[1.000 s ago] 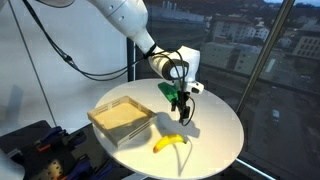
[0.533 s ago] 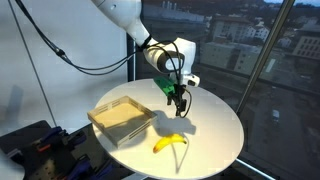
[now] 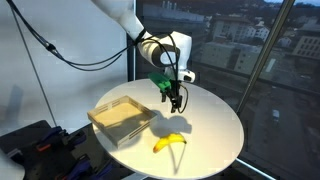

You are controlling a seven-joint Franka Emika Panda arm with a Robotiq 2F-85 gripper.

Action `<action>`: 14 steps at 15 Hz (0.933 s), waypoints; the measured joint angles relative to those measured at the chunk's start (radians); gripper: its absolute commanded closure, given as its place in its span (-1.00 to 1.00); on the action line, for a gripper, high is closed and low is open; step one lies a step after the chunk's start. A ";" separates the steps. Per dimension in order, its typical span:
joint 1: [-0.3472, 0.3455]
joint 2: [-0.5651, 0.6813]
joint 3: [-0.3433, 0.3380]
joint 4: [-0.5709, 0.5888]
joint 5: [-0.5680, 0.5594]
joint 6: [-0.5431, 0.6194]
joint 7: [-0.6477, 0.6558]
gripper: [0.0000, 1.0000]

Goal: Put the banana on the table

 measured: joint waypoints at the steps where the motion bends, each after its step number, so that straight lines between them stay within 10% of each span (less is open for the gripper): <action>1: 0.003 -0.012 0.000 -0.012 -0.007 0.000 -0.003 -1.00; 14: 0.079 -0.143 0.008 -0.160 -0.089 0.001 -0.004 -1.00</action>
